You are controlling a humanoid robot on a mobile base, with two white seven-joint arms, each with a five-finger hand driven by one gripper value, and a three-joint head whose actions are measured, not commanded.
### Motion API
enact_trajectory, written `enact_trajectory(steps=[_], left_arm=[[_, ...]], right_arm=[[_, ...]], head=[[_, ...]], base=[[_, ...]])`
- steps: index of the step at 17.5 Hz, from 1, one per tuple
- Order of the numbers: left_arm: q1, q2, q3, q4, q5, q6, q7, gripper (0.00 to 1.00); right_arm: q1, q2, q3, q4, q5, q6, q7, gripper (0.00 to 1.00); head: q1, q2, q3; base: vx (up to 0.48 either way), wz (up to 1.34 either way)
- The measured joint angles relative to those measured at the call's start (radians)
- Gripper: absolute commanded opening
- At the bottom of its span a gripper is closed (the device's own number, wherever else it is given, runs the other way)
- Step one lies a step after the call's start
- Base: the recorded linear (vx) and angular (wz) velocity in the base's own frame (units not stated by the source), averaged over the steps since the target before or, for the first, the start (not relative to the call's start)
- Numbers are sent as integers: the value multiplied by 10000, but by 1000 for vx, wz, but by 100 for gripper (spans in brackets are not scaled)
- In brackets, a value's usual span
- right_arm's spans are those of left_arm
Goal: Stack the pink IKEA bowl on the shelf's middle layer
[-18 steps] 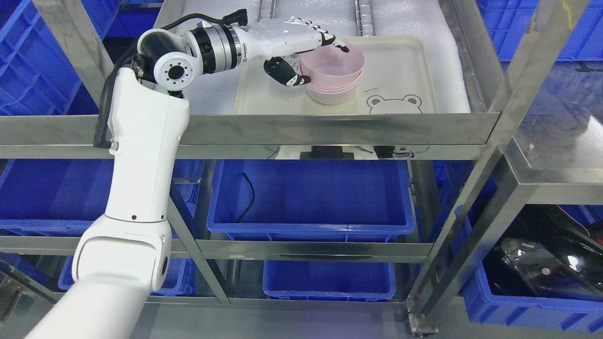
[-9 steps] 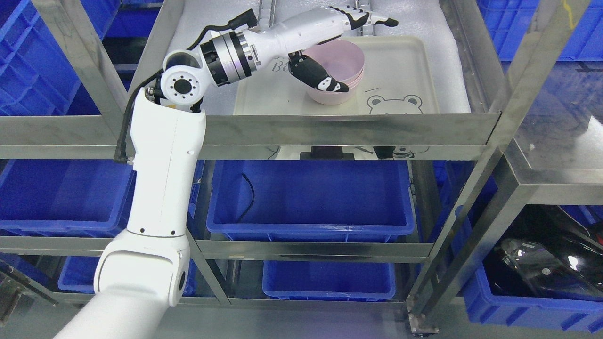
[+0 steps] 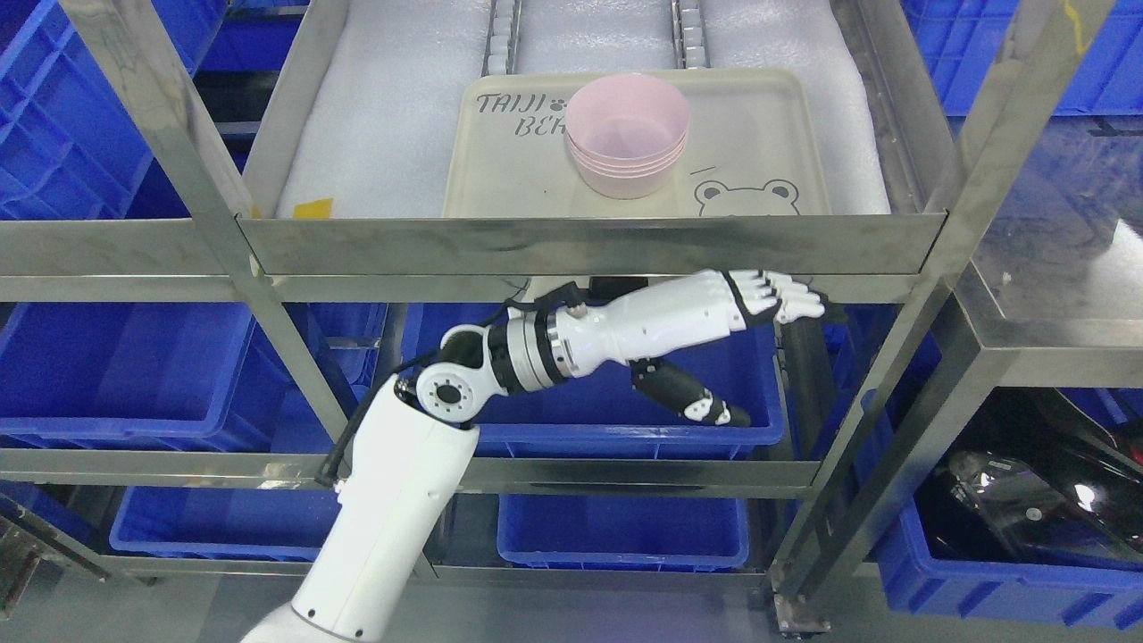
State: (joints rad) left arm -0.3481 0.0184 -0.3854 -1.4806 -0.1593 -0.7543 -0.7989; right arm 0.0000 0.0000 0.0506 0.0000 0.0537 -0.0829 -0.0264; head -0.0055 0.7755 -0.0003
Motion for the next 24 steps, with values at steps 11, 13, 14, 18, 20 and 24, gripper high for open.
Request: enact_trajectory(steps=[11,13,14,18,20,24], left_arm=[[4851,-114,1137,889,1151,-313,3248,95],[5166,-129,1393,1007,1303,-164,5044,96],[5324,-133,1481,1008,1362,79,5994,96],[6060,-151,1594,660,1487,564,7732,94],[6331,-156,1679,459,1522,770,7991,94],[6600,-166,2023,131,1563,1613,8153,94]], right_arm=[[0,0,0,0,0,-1,0,100],[0,0,0,0,0,-1,0,100],[1,0,0,0,0,-1,0,100],[0,0,0,0,0,-1,0,100],[0,0,0,0,0,-2,0,100],[1,0,0,0,0,-2,0,100]], head=[[0,0,0],[0,0,0],[0,0,0],[0,0,0],[0,0,0],[0,0,0]], base=[[0,-1],[0,0],[0,0],[0,0],[0,0],[0,0]])
